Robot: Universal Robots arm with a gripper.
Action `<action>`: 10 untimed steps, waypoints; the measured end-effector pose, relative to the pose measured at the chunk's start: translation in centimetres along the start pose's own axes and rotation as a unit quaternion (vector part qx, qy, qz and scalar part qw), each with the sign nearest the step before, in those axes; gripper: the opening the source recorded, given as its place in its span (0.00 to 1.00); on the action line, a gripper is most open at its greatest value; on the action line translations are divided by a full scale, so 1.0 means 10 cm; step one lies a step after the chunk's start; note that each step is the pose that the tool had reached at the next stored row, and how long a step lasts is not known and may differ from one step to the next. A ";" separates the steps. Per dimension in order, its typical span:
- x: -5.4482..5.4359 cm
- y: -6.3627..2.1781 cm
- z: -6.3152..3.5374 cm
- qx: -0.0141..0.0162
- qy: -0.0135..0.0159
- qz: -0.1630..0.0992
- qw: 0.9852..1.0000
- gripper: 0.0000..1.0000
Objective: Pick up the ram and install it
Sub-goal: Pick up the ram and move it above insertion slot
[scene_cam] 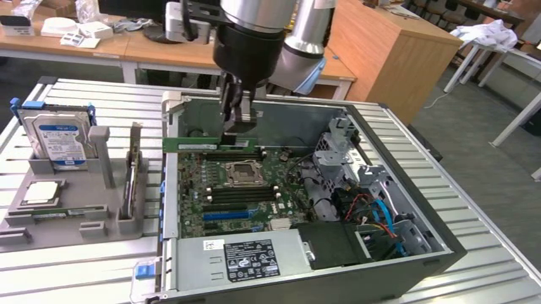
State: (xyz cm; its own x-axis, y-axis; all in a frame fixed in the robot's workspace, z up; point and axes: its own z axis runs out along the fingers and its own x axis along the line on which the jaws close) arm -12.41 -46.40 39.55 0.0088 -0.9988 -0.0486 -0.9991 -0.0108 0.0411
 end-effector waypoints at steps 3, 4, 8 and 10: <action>0.00 -0.079 -0.003 0.000 0.000 0.000 1.000 0.12; 0.00 -0.105 -0.004 0.000 0.000 0.000 1.000 0.12; 0.00 -0.203 -0.009 0.000 0.000 0.000 1.000 0.12; 0.00 -0.253 -0.010 0.000 0.000 0.000 1.000 0.12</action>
State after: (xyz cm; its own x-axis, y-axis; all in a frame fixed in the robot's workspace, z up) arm -9.88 -46.40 39.55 0.0090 -0.9988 -0.0486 -0.9991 -0.0110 0.0413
